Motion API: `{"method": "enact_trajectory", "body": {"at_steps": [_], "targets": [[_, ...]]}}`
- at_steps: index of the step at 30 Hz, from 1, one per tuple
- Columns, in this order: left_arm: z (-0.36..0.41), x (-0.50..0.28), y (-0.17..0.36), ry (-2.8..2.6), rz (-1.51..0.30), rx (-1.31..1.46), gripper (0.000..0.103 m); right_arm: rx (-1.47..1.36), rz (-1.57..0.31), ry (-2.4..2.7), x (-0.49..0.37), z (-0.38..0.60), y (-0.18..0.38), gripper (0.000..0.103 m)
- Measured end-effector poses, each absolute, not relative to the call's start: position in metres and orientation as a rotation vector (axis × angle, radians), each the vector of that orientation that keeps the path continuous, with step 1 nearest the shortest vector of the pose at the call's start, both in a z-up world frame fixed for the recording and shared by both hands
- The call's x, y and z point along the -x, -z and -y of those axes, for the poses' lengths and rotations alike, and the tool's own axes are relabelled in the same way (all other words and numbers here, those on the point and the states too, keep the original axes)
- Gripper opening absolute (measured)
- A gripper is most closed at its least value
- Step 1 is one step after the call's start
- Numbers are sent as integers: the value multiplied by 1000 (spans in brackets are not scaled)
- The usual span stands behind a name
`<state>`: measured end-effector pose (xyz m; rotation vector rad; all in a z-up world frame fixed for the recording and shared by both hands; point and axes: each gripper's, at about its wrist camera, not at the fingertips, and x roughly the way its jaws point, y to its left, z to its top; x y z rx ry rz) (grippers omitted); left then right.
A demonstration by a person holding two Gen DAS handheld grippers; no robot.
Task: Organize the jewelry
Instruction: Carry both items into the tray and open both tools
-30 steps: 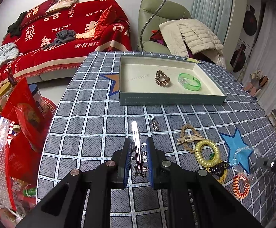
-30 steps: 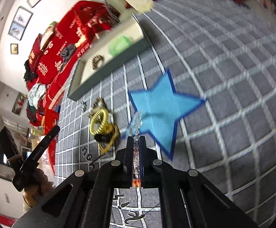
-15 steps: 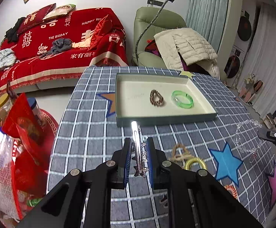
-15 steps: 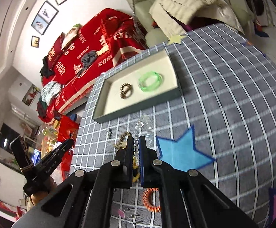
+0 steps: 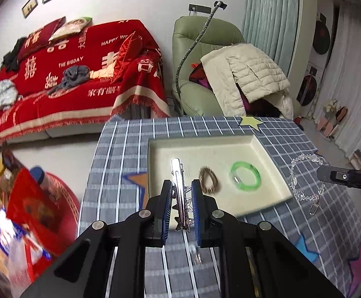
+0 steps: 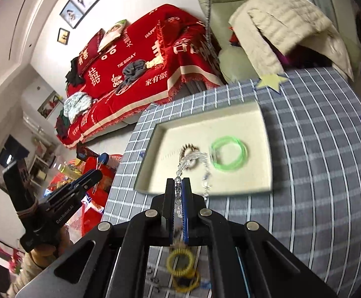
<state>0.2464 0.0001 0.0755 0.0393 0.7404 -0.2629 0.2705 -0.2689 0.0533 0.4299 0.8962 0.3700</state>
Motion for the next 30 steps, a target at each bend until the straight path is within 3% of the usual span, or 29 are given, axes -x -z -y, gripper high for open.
{"method": "enact_trajectory", "body": {"at_steps": [11, 21, 30], "targets": [[25, -343, -26, 225, -826, -7, 37, -411, -931, -394, -359, 248, -9, 5], [46, -370, 36, 210, -928, -73, 37, -389, -1000, -310, -395, 251, 44, 5], [54, -370, 56, 127, -935, -180, 37, -296, -1011, -206, -392, 263, 58, 6]]}}
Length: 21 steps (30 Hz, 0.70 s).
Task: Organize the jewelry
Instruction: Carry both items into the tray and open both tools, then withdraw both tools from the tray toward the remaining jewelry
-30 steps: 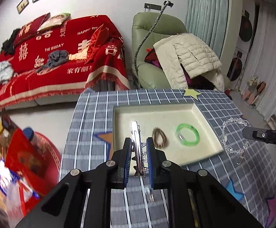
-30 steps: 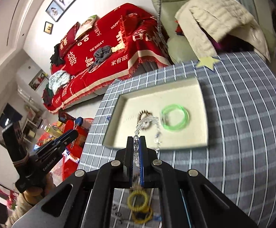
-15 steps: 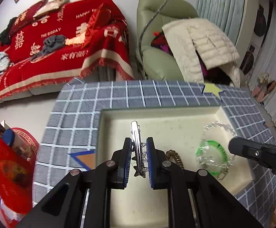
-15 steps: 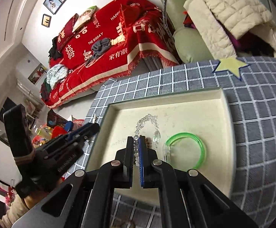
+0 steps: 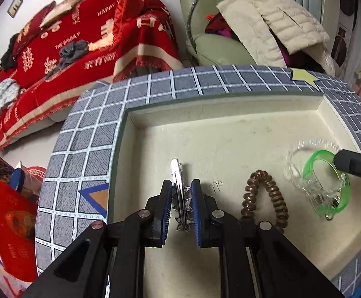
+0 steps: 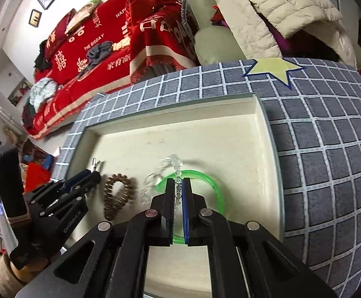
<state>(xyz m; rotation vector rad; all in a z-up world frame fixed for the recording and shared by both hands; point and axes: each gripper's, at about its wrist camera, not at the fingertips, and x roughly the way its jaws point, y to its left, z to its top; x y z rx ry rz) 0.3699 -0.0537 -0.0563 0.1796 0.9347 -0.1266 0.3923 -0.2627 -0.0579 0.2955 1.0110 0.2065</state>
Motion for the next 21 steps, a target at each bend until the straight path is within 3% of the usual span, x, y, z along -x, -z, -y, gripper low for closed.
{"method": "enact_trajectory", "body": {"at_steps": [5, 6, 7, 9, 14, 15, 16, 17, 21], "targets": [[59, -367, 56, 108, -928, -222, 37, -230, -1028, -160, -392, 257, 62, 9], [60, -366, 56, 106, -926, -230, 37, -236, -1033, -158, -391, 258, 63, 20], [60, -365, 56, 106, -923, -231, 37, -250, -1035, -157, -390, 260, 63, 38], [60, -363, 54, 114, -918, -227, 37, -275, -1011, -158, -386, 264, 59, 56], [60, -360, 50, 121, -907, -223, 38, -303, -964, -163, -375, 270, 46, 57], [59, -359, 49, 122, -908, -219, 45, -310, -956, -161, -372, 272, 43, 57], [58, -359, 47, 121, -905, -208, 81, -315, -949, -159, -370, 273, 40, 58], [57, -357, 45, 117, -896, -198, 103, -322, -941, -155, -367, 275, 38, 58], [59, -348, 33, 128, -848, -203, 103, -327, -921, -148, -358, 277, 29, 58]]}}
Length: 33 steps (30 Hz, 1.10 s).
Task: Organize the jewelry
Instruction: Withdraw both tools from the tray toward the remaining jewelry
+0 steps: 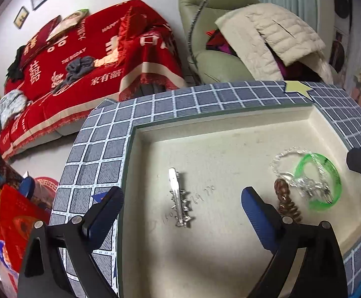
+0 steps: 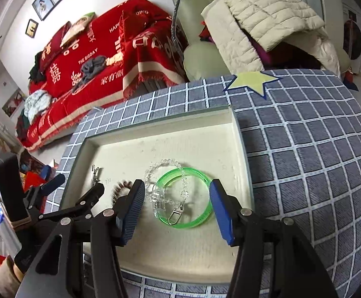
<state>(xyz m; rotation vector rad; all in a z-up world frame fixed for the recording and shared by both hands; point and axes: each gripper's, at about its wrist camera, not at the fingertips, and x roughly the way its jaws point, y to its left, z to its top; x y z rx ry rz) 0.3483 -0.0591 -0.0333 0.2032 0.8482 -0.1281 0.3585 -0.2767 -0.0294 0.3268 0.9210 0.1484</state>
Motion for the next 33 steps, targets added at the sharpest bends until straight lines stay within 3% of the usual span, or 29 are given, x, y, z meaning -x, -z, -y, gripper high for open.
{"method": "enact_trajectory", "body": {"at_steps": [6, 10, 15, 24, 33], "targets": [[58, -339, 20, 138, -833, -171, 103, -289, -921, -146, -348, 271, 25, 60], [54, -329, 10, 138, -813, -143, 103, -253, -898, -148, -337, 265, 19, 76], [48, -315, -2, 149, -801, -123, 103, -226, -842, -132, -317, 262, 4, 85], [39, -279, -14, 147, -792, -127, 103, -212, -713, -135, -273, 260, -22, 88], [28, -239, -22, 135, -764, -140, 103, -194, -717, -128, -236, 256, -33, 88]]}}
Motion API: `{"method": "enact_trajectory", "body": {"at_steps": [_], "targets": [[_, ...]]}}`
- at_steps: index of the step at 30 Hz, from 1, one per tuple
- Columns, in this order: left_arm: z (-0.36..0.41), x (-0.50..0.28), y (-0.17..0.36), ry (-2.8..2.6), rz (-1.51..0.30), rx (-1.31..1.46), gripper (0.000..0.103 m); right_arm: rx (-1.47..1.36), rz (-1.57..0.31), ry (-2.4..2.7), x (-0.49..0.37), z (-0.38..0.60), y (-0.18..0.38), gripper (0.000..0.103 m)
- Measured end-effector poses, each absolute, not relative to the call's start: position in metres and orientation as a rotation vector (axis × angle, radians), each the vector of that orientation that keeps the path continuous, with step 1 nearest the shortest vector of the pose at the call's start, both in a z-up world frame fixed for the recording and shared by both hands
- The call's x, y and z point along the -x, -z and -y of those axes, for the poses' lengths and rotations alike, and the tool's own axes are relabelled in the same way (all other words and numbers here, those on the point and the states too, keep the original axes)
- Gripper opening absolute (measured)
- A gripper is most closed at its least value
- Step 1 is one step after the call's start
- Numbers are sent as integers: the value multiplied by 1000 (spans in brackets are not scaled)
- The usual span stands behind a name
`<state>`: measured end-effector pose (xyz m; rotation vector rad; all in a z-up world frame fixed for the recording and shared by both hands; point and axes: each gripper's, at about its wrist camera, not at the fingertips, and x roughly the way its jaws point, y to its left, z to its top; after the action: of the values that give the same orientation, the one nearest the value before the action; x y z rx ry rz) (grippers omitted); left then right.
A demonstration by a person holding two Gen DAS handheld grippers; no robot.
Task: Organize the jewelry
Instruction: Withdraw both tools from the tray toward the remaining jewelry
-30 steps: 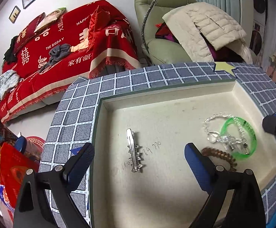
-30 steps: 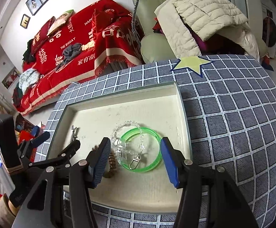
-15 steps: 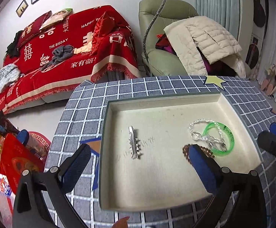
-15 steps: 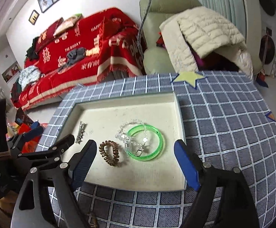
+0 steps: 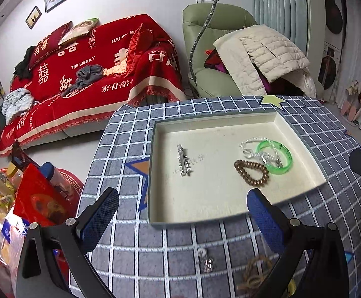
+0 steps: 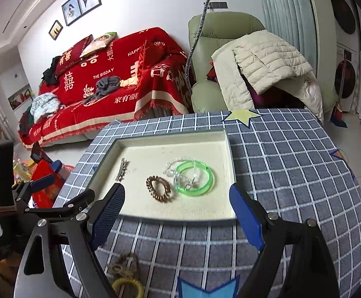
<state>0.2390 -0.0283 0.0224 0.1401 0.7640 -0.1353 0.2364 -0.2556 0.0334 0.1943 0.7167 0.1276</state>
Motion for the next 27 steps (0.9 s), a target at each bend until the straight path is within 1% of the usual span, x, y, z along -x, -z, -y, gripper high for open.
{"method": "enact_trajectory", "body": {"at_steps": [11, 27], "targets": [[10, -190, -9, 171, -824, -115, 103, -226, -746, -152, -190, 260, -32, 88], [23, -145, 31, 245, -949, -46, 103, -199, -916, -145, -119, 261, 25, 88]]}}
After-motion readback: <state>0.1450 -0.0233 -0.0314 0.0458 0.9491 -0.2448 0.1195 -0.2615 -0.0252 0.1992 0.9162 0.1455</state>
